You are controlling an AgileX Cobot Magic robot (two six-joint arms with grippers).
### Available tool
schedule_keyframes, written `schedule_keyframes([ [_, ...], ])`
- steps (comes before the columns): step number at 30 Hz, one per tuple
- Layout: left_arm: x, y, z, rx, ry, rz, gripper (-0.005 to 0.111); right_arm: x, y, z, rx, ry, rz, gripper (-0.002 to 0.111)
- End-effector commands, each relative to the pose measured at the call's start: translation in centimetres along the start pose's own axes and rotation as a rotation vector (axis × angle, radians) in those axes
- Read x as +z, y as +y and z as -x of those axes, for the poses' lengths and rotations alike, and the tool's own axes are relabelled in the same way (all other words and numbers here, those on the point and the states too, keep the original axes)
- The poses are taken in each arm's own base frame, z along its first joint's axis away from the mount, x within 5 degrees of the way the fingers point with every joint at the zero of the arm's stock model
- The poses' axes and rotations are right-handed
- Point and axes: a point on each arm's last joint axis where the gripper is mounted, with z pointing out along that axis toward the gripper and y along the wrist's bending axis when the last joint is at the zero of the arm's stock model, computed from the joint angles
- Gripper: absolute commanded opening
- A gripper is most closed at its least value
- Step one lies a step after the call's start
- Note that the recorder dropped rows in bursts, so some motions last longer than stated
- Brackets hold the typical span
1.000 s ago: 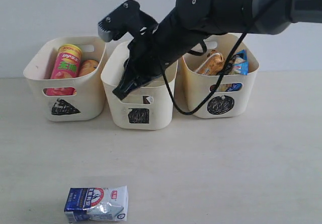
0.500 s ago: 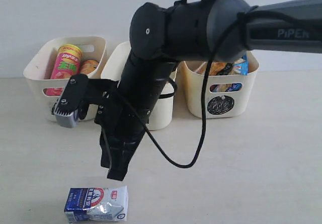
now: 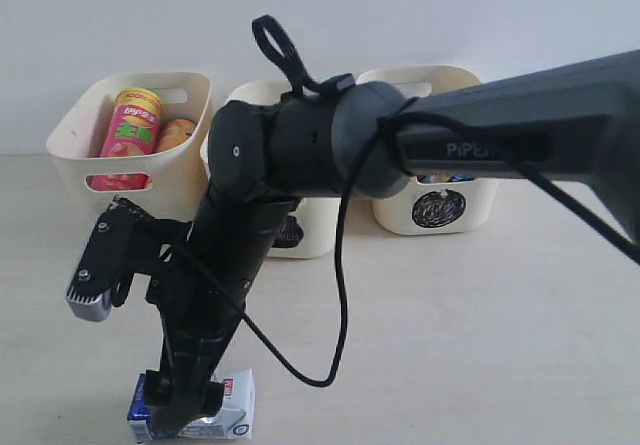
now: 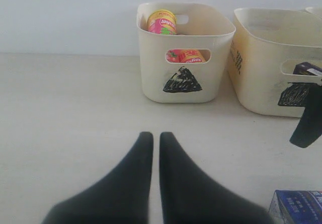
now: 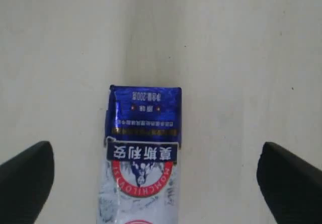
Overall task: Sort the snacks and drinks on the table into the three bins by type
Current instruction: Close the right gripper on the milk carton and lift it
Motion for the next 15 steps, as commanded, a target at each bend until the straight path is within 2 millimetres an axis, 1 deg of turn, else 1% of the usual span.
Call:
schedule_keyframes([
  [1,0.0,0.0,-0.1,-0.016,-0.006,-0.002,0.004,1.0,-0.3,-0.2,-0.004,0.007,-0.017,0.101],
  [7,0.0,0.0,-0.1,-0.016,-0.006,-0.002,0.004,2.9,-0.7,-1.0,0.007,0.029,-0.019,0.101],
  [15,0.0,0.0,-0.1,-0.016,-0.006,-0.002,0.004,4.5,-0.8,-1.7,0.009,0.059,-0.005,0.101],
])
